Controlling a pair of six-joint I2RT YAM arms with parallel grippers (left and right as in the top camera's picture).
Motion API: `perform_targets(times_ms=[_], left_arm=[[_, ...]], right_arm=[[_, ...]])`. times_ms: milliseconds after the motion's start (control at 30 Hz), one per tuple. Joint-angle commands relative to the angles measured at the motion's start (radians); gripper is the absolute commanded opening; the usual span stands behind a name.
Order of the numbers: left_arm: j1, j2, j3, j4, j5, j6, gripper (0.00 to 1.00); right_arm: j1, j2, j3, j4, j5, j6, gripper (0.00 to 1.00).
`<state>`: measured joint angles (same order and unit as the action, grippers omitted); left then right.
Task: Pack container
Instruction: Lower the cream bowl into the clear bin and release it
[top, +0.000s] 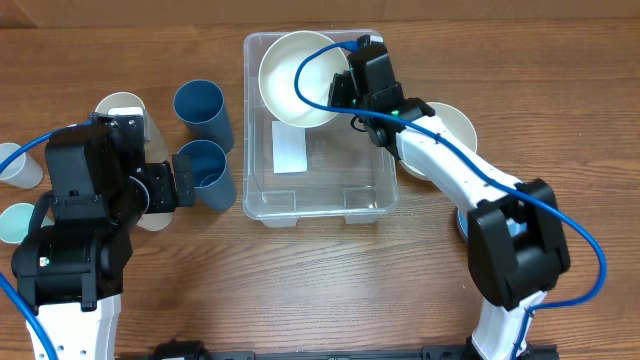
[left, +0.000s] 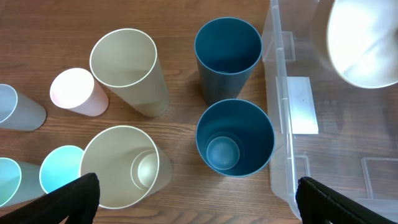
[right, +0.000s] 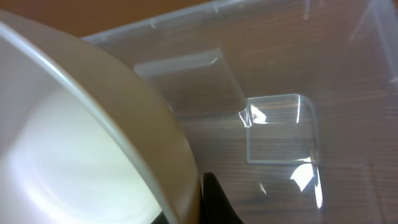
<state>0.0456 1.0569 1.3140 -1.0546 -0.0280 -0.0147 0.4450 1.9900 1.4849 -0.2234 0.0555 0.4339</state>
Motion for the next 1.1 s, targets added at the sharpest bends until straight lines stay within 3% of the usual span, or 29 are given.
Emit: perform_targets(times_ms=[0, 67, 133, 200, 400, 467, 533, 600, 633, 767, 900, 1067], left_arm=[[-0.006, 0.003, 0.023, 0.003, -0.005, 0.023, 1.00], [-0.006, 0.003, 0.023, 0.003, -0.005, 0.023, 1.00], [-0.006, 0.003, 0.023, 0.003, -0.005, 0.023, 1.00], [-0.006, 0.003, 0.023, 0.003, -0.005, 0.023, 1.00], [-0.006, 0.003, 0.023, 0.003, -0.005, 0.023, 1.00], [-0.006, 0.003, 0.023, 0.003, -0.006, 0.023, 1.00], [-0.006, 0.003, 0.023, 0.003, -0.005, 0.023, 1.00], [-0.006, 0.003, 0.023, 0.003, -0.005, 0.023, 1.00], [-0.006, 0.003, 0.023, 0.003, -0.005, 0.023, 1.00], [-0.006, 0.003, 0.023, 0.003, -0.006, 0.023, 1.00], [-0.006, 0.003, 0.023, 0.003, -0.005, 0.023, 1.00], [-0.006, 0.003, 0.023, 0.003, -0.005, 0.023, 1.00]], right_arm=[[-0.013, 0.053, 0.016, 0.050, 0.023, 0.005, 0.04], [-0.017, 0.054, 0.016, 0.059, 0.023, 0.005, 0.07], [-0.017, 0.050, 0.016, 0.061, 0.022, 0.005, 0.29], [-0.017, 0.029, 0.016, 0.061, 0.022, 0.004, 0.41], [-0.017, -0.168, 0.016, -0.019, -0.016, 0.004, 0.43], [-0.014, -0.242, 0.016, -0.131, -0.140, 0.004, 0.45], [0.003, -0.245, 0.014, -0.259, -0.247, 0.005, 0.44], [0.040, -0.209, 0.013, -0.374, -0.256, 0.005, 0.30], [0.074, -0.174, 0.012, -0.421, -0.259, 0.005, 0.17], [0.170, -0.056, 0.012, -0.433, -0.224, 0.005, 0.05], [0.190, 0.044, 0.012, -0.378, -0.215, 0.004, 0.04], [0.186, 0.093, 0.012, -0.249, -0.050, 0.005, 0.04]])
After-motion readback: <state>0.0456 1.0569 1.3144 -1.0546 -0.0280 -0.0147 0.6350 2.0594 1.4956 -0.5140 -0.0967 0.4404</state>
